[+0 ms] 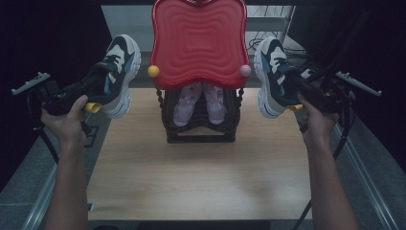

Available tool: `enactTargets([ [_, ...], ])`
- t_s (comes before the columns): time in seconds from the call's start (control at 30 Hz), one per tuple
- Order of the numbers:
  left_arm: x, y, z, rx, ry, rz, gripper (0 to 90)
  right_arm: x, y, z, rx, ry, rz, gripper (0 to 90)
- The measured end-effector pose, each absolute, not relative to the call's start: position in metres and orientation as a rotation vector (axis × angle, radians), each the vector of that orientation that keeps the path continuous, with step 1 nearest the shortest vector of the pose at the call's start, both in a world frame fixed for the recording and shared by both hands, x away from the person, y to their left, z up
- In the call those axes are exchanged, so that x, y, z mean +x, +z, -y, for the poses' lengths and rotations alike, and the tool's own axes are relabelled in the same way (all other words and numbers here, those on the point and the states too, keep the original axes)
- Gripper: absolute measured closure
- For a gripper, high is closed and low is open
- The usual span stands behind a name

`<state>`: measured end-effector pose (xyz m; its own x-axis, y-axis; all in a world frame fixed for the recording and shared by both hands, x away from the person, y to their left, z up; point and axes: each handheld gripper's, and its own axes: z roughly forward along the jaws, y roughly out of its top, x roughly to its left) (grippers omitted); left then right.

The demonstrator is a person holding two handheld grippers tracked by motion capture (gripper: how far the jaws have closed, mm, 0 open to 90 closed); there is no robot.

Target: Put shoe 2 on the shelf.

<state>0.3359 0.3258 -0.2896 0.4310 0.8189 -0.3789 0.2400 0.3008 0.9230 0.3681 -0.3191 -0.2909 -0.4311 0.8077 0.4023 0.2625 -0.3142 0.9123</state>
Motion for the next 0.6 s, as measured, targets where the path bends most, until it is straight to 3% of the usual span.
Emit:
enactTargets([
  [0.6, 0.344, -0.257, -0.309, 1.256, 0.496, -1.063, 73.7, 0.371, -0.239, 0.306, 1.280, 1.818, -1.546, 72.6],
])
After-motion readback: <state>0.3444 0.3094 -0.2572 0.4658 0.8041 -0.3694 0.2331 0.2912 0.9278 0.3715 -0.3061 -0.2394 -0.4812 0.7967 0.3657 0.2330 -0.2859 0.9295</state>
